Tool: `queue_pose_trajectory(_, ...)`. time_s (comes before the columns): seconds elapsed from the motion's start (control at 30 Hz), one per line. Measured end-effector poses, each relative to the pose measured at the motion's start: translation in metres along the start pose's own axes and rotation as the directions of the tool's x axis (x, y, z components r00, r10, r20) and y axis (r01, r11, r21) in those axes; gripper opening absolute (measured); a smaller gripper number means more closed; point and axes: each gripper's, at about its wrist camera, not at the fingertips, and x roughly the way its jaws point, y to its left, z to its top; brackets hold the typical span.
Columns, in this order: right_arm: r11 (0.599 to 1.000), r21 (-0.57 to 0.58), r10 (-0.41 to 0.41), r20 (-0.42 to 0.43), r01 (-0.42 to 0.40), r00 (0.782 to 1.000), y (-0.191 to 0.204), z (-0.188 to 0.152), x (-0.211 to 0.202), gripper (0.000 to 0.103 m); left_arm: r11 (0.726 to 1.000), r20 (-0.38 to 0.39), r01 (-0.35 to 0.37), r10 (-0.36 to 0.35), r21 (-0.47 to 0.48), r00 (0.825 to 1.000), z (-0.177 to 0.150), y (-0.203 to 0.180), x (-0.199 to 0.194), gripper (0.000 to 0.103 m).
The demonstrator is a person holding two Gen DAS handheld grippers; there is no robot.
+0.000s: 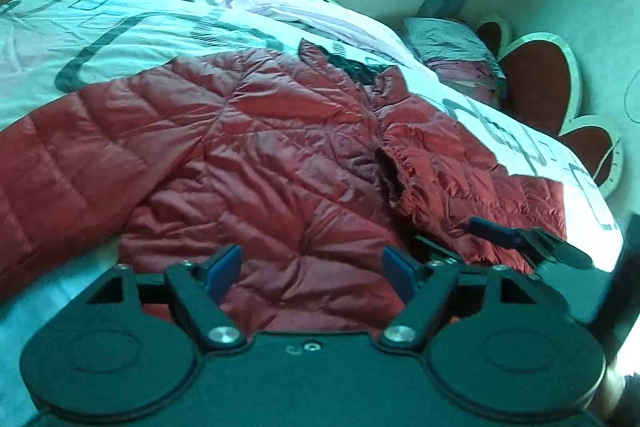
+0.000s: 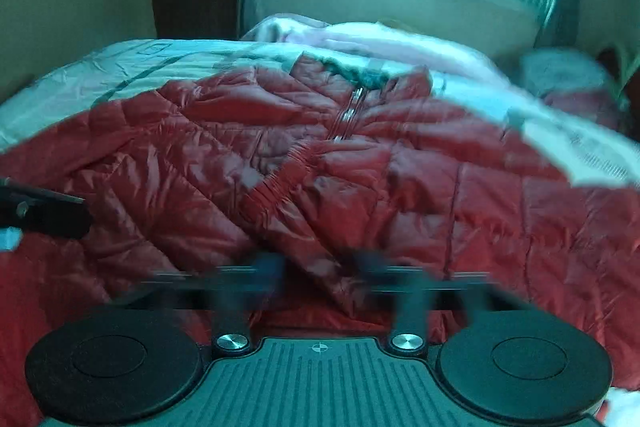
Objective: Fold large clothes
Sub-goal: 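Fold the held sleeve across the jacket body with the right gripper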
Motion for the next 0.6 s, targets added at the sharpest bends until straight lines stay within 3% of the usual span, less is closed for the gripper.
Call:
queue_pose_trajectory(0.07, 0.999, 0.038, 0.006, -0.011, -0.006, 1.000, -0.007, -0.002, -0.009, 0.076, 0.998, -0.009, 0.057, -0.057, 0.003, 0.998, 0.006, -0.005, 0.010, 0.076)
queue_pose_trajectory(0.13, 0.997, 0.077, 0.011, -0.004, -0.011, 1.000, -0.016, -0.005, -0.020, 0.069, 0.991, -0.021, 0.135, -0.135, -0.015, 0.991, 0.011, -0.012, 0.025, 0.075)
queue_pose_trajectory(0.17, 0.996, 0.091, 0.006, -0.015, -0.004, 1.000, -0.022, -0.008, -0.025, 0.052, 0.985, -0.029, 0.171, -0.172, -0.027, 0.985, 0.014, -0.017, 0.035, 0.074)
queue_pose_trajectory(0.2, 0.994, 0.112, -0.004, -0.035, 0.008, 0.999, -0.029, -0.011, -0.028, 0.041, 0.982, -0.038, 0.187, -0.188, -0.028, 0.981, 0.014, -0.023, 0.043, 0.074)
queue_pose_trajectory(0.27, 0.985, 0.170, -0.007, -0.060, 0.017, 0.998, -0.045, -0.020, -0.042, 0.032, 0.979, -0.052, 0.203, -0.204, -0.022, 0.978, 0.018, -0.034, 0.059, 0.073)
queue_pose_trajectory(0.4, 0.962, 0.257, -0.066, -0.090, 0.087, 0.994, -0.076, -0.033, -0.063, 0.032, 0.976, -0.083, 0.215, -0.217, -0.032, 0.973, 0.021, -0.049, 0.087, 0.062)
queue_pose_trajectory(0.5, 0.937, 0.313, -0.130, -0.107, 0.157, 0.986, -0.095, -0.040, -0.075, 0.032, 0.981, -0.108, 0.190, -0.192, -0.029, 0.975, 0.021, -0.057, 0.106, 0.035)
queue_pose_trajectory(0.53, 0.925, 0.334, -0.149, -0.113, 0.178, 0.982, -0.101, -0.041, -0.077, 0.032, 0.982, -0.112, 0.187, -0.189, -0.024, 0.976, 0.021, -0.058, 0.109, 0.009)
queue_pose_trajectory(0.6, 0.906, 0.369, -0.174, -0.125, 0.209, 0.977, -0.110, -0.042, -0.081, 0.032, 0.983, -0.081, 0.184, -0.184, -0.016, 0.979, 0.024, -0.057, 0.106, 0.004)
